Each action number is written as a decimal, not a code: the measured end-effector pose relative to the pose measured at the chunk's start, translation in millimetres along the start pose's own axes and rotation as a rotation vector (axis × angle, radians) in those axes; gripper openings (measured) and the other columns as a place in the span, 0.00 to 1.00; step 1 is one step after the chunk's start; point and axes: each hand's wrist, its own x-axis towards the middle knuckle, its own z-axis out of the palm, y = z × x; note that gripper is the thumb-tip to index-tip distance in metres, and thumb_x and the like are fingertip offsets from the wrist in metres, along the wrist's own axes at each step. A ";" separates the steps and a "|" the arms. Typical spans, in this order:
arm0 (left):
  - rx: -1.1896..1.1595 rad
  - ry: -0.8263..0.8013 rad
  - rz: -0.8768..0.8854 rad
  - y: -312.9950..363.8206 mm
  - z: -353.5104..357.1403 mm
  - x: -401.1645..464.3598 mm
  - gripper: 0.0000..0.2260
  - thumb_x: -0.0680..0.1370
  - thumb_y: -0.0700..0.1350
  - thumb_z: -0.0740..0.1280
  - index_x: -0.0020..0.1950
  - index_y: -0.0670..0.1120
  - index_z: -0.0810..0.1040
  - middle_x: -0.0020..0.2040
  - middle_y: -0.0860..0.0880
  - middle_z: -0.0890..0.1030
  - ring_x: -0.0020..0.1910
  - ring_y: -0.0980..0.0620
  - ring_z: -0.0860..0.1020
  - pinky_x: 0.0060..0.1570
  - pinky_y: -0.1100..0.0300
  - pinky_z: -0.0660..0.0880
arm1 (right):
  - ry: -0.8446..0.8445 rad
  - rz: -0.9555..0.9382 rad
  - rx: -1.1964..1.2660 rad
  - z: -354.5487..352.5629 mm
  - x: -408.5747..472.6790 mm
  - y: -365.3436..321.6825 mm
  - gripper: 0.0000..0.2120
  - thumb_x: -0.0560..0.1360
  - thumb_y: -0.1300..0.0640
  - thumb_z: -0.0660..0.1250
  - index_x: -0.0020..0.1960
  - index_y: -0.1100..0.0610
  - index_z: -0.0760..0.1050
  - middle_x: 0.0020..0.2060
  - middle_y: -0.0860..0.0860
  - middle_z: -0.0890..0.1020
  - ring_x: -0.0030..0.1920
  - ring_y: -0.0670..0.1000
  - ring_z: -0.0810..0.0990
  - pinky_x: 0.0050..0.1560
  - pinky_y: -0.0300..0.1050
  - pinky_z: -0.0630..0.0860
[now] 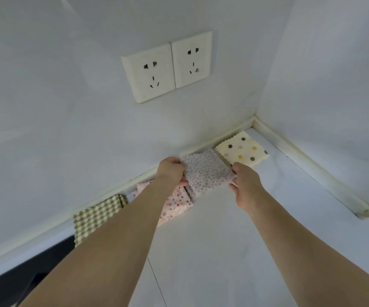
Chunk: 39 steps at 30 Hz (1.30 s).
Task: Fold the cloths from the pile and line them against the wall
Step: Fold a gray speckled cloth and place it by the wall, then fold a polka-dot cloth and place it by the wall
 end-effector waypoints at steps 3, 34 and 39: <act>0.109 0.065 0.067 -10.4 2.6 9.1 0.08 0.75 0.35 0.64 0.53 0.41 0.77 0.37 0.44 0.78 0.36 0.43 0.78 0.43 0.49 0.80 | 0.038 -0.035 -0.076 0.0 7.6 7.3 0.09 0.82 0.58 0.54 0.58 0.56 0.69 0.54 0.52 0.72 0.50 0.52 0.74 0.53 0.43 0.70; 0.907 0.416 0.788 -145.4 -330.4 -251.8 0.16 0.81 0.45 0.57 0.68 0.43 0.70 0.66 0.47 0.73 0.66 0.46 0.69 0.69 0.53 0.65 | -0.147 -1.102 -0.862 184.6 -302.3 205.5 0.23 0.73 0.67 0.63 0.67 0.61 0.68 0.64 0.57 0.73 0.66 0.56 0.68 0.68 0.54 0.66; 0.961 0.459 0.735 -188.7 -430.9 -301.7 0.17 0.82 0.46 0.56 0.70 0.44 0.68 0.68 0.48 0.71 0.68 0.48 0.67 0.71 0.55 0.63 | -0.268 -1.021 -0.892 235.9 -384.4 257.1 0.25 0.77 0.61 0.62 0.72 0.54 0.62 0.70 0.50 0.67 0.71 0.50 0.63 0.70 0.44 0.59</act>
